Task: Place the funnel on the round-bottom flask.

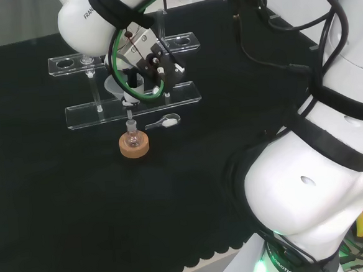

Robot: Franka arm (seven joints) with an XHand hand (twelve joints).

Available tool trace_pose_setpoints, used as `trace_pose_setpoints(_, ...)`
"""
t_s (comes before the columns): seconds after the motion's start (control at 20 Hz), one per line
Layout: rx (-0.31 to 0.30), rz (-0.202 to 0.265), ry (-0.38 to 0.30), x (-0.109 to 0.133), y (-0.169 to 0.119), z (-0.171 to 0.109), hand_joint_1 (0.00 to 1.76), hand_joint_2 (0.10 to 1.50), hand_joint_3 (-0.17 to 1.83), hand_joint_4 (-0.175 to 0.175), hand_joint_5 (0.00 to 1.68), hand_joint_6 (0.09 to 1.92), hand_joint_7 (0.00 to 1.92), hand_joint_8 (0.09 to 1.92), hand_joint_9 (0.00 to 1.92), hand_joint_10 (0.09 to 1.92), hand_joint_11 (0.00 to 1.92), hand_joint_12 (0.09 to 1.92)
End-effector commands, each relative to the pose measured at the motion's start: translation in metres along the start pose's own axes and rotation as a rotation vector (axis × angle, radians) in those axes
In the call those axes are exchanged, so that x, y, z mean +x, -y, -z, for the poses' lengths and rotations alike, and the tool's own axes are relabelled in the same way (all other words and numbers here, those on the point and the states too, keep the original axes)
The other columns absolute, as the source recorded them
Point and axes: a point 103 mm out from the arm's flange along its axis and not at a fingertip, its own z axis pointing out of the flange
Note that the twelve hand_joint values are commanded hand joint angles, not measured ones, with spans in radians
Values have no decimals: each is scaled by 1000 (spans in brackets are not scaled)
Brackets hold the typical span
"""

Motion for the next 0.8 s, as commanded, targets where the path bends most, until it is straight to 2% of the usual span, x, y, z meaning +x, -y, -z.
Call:
trace_pose_setpoints(0.05,8,10,5,7,-2,-2,1004,702,686,-67,653,842,631,792,1086,620,708,1124)
trace_pose_setpoints(0.8,17,8,-12,1,-3,-16,1005,701,688,-69,651,846,628,798,1083,622,709,1121)
